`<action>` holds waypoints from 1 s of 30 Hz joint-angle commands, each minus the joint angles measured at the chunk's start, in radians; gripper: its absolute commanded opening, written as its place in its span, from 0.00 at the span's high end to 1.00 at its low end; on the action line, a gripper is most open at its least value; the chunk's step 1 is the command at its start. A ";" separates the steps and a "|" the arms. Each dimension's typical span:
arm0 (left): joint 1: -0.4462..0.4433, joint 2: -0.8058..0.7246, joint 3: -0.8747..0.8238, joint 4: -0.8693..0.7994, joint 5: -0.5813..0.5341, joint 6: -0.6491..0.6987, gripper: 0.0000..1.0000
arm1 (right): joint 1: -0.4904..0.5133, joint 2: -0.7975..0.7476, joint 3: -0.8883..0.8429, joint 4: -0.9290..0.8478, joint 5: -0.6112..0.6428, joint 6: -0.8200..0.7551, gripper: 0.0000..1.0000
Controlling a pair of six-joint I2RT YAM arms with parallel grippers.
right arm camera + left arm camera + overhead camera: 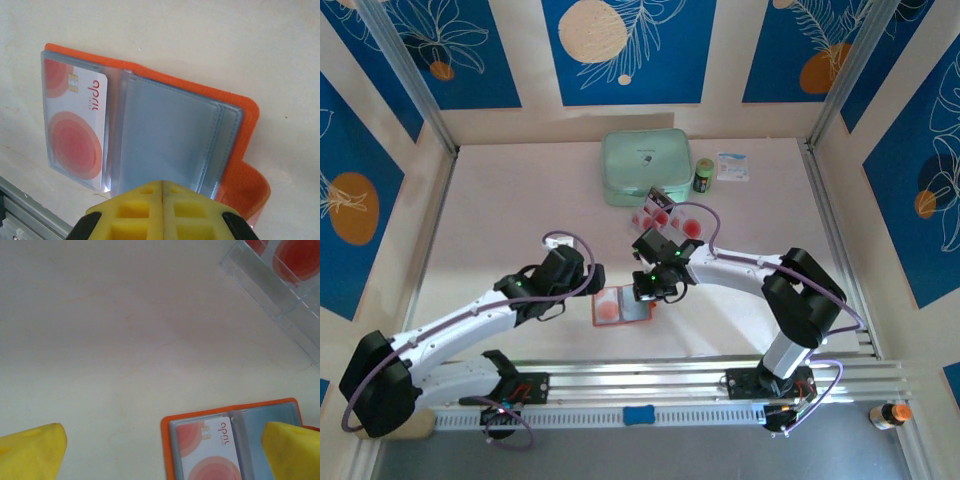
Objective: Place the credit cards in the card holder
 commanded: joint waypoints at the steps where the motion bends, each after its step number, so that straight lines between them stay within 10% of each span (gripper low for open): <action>1: 0.012 0.030 -0.023 0.071 0.055 -0.008 0.00 | 0.001 0.000 -0.012 0.023 -0.022 -0.011 0.96; 30: 0.013 0.217 -0.137 0.404 0.258 -0.104 0.00 | 0.003 0.088 -0.124 0.074 0.023 -0.005 1.00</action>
